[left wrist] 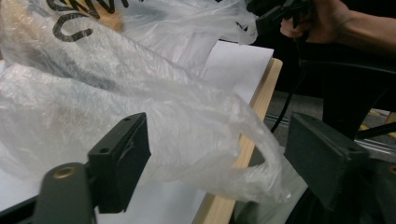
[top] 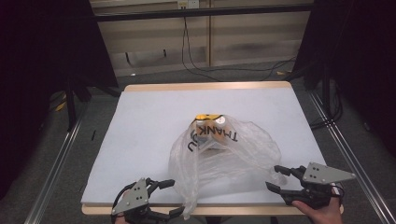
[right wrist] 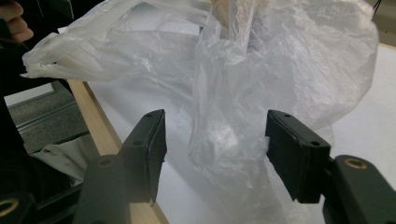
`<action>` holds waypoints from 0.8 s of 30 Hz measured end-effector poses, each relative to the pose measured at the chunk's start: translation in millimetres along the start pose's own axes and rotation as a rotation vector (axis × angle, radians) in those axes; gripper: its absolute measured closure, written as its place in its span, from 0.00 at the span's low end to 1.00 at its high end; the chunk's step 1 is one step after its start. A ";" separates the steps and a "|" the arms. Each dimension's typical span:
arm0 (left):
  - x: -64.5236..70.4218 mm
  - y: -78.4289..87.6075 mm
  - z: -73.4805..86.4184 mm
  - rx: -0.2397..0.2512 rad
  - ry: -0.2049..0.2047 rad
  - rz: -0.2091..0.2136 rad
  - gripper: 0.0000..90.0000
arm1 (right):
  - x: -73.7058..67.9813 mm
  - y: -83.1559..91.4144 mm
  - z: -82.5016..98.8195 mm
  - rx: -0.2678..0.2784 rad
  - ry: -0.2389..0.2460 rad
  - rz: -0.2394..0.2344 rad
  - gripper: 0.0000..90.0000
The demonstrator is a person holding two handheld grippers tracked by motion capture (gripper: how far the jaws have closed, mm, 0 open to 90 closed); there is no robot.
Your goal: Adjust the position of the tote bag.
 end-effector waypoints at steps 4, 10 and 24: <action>4.3 -11.5 -2.1 0.003 -0.013 0.014 0.19 | -0.3 -9.7 2.1 -0.026 0.010 -0.010 0.64; 2.5 -32.2 3.7 -0.023 -0.038 0.005 0.13 | -1.7 -18.9 1.1 -0.032 0.004 -0.040 0.94; -16.0 -69.2 45.9 -0.254 -0.064 0.094 0.37 | 4.2 -22.7 -0.9 -0.022 -0.024 -0.052 0.98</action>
Point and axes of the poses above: each handheld gripper's, and its own axes: y roughly backward along the jaws, z roughly out of its underside, x roughly to its right, the point moved 6 cm from there along -y, roughly forward along the jaws, and after that the axes turned 10 degrees about x, right-handed, at the moved point
